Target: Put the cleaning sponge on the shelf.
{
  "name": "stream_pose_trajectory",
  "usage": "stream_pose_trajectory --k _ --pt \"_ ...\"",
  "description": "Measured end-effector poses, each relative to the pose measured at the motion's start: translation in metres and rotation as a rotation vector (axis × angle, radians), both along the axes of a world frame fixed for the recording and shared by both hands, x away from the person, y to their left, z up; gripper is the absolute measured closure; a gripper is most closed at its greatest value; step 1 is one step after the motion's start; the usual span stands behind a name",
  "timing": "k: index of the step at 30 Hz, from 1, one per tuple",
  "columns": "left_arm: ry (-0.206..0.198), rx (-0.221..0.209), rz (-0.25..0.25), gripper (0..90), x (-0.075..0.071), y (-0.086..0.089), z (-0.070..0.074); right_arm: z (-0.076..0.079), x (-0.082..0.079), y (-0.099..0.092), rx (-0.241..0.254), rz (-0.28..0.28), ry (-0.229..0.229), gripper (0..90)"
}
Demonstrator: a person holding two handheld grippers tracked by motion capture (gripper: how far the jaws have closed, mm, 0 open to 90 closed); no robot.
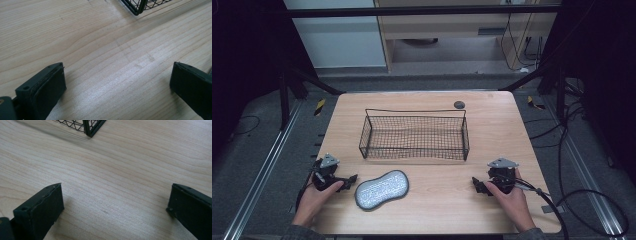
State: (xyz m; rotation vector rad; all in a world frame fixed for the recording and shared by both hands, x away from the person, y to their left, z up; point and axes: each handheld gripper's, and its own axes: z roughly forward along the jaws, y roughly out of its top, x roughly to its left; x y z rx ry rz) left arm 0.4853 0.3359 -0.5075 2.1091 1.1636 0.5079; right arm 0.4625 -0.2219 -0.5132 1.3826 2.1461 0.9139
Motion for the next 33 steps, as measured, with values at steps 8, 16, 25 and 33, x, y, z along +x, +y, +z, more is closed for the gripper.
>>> stream_pose_trajectory --k 8,16,25,33 --pt "-0.030 -0.005 -0.031 4.4 -0.010 -0.005 0.017 0.000 0.000 0.000 0.000 -0.001 0.000 0.4" --pt "-0.014 0.018 -0.104 4.2 -0.022 -0.017 0.035 0.000 0.000 0.000 0.000 -0.001 0.000 0.4" --pt "0.005 0.042 -0.171 3.6 -0.034 -0.031 0.058 0.000 0.000 0.000 0.000 0.001 0.000 0.4" --pt "0.040 0.106 -0.244 4.1 -0.043 -0.043 0.064 0.000 0.000 0.000 0.000 0.004 0.000 0.4"
